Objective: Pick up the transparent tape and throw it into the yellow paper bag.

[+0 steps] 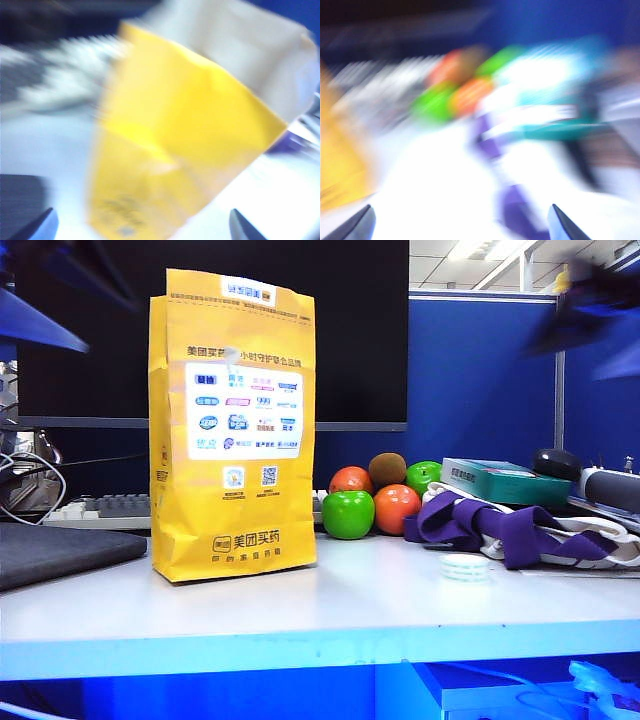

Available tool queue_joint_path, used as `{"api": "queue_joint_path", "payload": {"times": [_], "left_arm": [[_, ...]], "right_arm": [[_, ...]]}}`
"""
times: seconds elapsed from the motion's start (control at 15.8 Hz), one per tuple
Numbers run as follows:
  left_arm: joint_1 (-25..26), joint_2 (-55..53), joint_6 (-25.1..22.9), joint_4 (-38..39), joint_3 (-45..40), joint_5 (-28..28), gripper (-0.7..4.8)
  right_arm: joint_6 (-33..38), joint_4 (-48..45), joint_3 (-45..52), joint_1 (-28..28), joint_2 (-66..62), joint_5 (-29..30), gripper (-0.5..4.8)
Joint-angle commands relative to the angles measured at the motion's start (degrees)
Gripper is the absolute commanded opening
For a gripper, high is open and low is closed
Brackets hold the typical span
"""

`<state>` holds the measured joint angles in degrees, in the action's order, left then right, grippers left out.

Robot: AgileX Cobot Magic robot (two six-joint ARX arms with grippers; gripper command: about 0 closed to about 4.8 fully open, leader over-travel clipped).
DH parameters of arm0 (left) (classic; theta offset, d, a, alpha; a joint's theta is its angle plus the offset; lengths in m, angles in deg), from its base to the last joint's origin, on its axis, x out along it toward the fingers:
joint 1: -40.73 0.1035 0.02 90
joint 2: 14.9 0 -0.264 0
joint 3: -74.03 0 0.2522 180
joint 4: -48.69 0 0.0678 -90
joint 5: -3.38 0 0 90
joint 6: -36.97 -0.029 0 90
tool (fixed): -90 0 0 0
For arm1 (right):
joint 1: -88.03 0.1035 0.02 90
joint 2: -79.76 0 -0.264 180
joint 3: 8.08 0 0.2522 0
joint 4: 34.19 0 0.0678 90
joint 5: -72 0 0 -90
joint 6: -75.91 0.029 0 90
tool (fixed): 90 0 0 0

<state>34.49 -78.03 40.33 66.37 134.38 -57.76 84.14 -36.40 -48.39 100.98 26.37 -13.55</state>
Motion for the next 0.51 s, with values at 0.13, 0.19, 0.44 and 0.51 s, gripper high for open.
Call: {"api": "queue_joint_path", "payload": {"times": [0.13, 0.19, 0.44, 0.51], "left_arm": [[-2.82, -2.21, -10.19, 9.27, 5.70, 1.05, 4.79], [-3.98, -2.03, -13.92, 13.44, 7.02, -1.31, 4.79], [-10.43, -2.01, -22.12, 28.92, 12.81, -1.29, 4.79], [-12.35, -2.01, -23.02, 31.28, 14.36, 0.22, 4.79]], "right_arm": [[-6.38, 14.93, -18.16, -0.55, -17.64, 10.91, 4.79], [-8.87, 18.82, -21.84, -0.74, -20.35, 11.61, 4.79], [-13.22, 25.42, -28.79, -2.16, -25.70, 11.91, 4.79], [-13.20, 25.24, -28.85, -2.40, -26.47, 12.44, 4.79]]}}
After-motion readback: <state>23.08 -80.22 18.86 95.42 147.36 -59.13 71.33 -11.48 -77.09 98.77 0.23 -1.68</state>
